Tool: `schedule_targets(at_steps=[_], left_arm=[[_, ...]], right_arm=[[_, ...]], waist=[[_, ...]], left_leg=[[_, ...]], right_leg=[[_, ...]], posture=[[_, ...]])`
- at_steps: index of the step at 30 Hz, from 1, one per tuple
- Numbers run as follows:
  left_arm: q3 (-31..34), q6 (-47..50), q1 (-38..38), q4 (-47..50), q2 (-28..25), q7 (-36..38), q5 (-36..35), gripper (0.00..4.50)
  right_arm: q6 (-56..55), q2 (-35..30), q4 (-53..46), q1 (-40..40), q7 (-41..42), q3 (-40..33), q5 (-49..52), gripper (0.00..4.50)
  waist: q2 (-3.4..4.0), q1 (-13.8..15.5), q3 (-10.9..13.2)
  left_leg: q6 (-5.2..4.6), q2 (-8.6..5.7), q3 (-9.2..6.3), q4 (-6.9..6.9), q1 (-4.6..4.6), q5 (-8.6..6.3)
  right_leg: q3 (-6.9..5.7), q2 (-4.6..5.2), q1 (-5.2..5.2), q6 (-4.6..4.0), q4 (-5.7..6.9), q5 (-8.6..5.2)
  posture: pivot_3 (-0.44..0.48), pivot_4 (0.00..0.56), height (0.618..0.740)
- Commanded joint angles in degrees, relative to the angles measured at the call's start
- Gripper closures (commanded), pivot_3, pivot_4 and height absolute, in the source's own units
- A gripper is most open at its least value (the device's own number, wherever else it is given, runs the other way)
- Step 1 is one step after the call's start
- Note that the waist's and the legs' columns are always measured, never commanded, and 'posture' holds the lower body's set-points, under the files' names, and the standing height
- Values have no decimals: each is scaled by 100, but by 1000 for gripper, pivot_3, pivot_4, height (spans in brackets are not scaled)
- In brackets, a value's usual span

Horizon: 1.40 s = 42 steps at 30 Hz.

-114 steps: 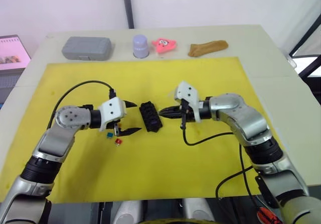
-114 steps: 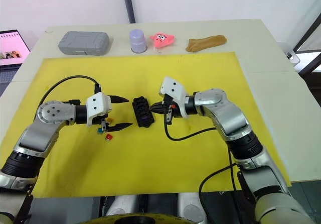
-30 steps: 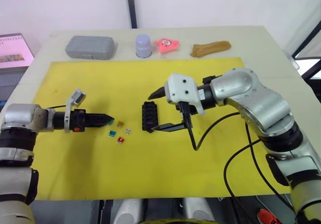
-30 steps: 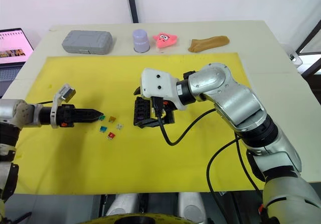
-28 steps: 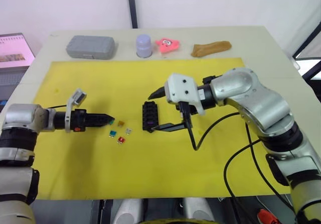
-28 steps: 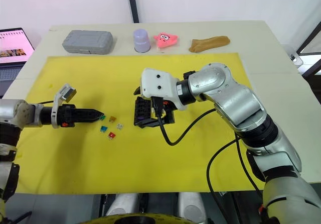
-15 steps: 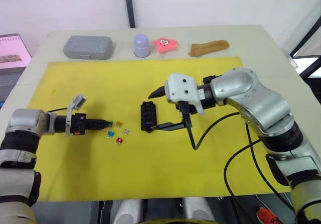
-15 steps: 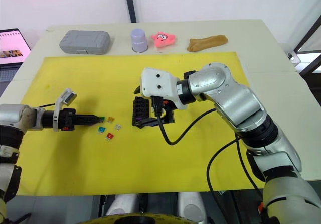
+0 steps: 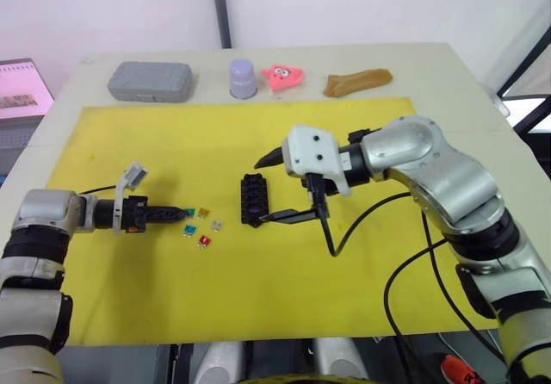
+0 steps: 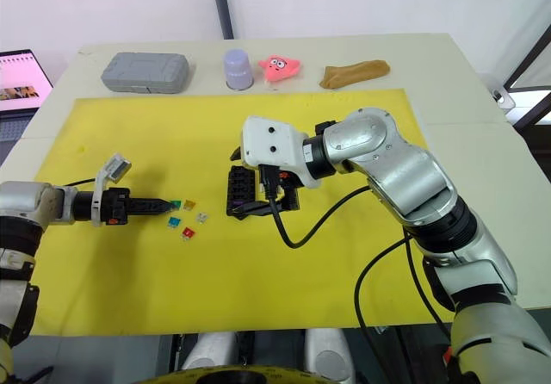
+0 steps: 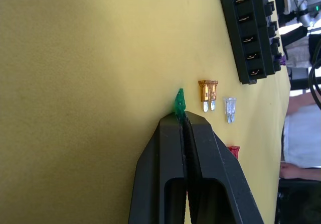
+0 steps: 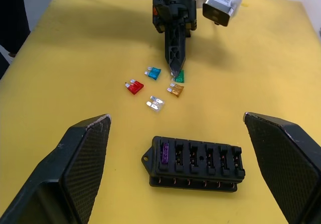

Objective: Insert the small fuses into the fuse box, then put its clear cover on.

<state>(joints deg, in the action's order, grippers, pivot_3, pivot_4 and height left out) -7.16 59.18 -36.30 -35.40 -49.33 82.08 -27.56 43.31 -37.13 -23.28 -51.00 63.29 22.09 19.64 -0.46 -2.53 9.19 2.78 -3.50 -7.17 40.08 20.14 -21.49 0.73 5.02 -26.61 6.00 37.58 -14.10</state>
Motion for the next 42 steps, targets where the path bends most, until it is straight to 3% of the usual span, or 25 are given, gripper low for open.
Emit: schedule_targets(at_steps=[1,5,9,16,20,24,27,30,42], left_arm=[[137,-141,130,-116,-91,-154,171,4454],[437,-383,250,250,-196,-78,13,4454],[1000,-471,456,1497,-320,-85,-398,4454],[1665,-745,412,3582,-154,-347,-1100,4454],[1453,-1265,281,4359,44,-388,-1122,4454],[1197,-1428,120,4727,225,-385,-1210,4454],[1119,-1455,-39,4758,365,-460,-1261,4500],[1077,-1481,-142,4702,406,-488,-1282,4500],[1096,-1396,-330,4656,416,-520,-1469,4500]], right_arm=[[-75,2,-100,-59,-4,-86,-5,0],[-23,-8,-148,-14,-37,-128,10,0],[151,-12,-214,135,-105,-298,173,0],[1578,455,-124,233,-615,-1430,1546,0],[2786,1110,253,-115,-1362,-2474,2598,0],[3395,1396,269,-212,-1824,-2790,3103,0],[3647,1571,251,-228,-2159,-2883,3310,762],[3751,1611,206,-191,-2374,-2852,3421,2125],[3449,1352,103,137,-2544,-2450,3403,2125]], waist=[[0,0,0],[0,-6,0],[-1,-2,1],[-1,25,1],[-1,2,1],[-1,2,1],[-1,0,1],[-1,-2,1],[-1,-5,1]], left_leg=[[0,0,0,0,0,0],[2,2,0,1,0,1],[2,10,-2,3,17,1],[2,4,-11,9,26,1],[2,7,-11,7,22,1],[3,10,-12,3,22,1],[3,8,-11,4,22,1],[3,8,-10,6,22,2],[3,8,-9,6,22,2]], right_leg=[[0,0,0,0,1,0],[0,0,-1,0,3,0],[1,1,-14,0,4,0],[-3,20,-12,-1,-2,1],[-2,18,-11,-3,-2,2],[-3,14,-12,-4,-2,3],[-3,15,-11,-4,-3,2],[-3,13,-11,-4,-2,3],[-3,4,-12,-3,-2,3]], posture=[[0,150,740],[0,150,740],[0,150,740],[0,150,740],[0,150,740],[0,150,740],[0,150,740],[0,150,740],[0,150,740]])
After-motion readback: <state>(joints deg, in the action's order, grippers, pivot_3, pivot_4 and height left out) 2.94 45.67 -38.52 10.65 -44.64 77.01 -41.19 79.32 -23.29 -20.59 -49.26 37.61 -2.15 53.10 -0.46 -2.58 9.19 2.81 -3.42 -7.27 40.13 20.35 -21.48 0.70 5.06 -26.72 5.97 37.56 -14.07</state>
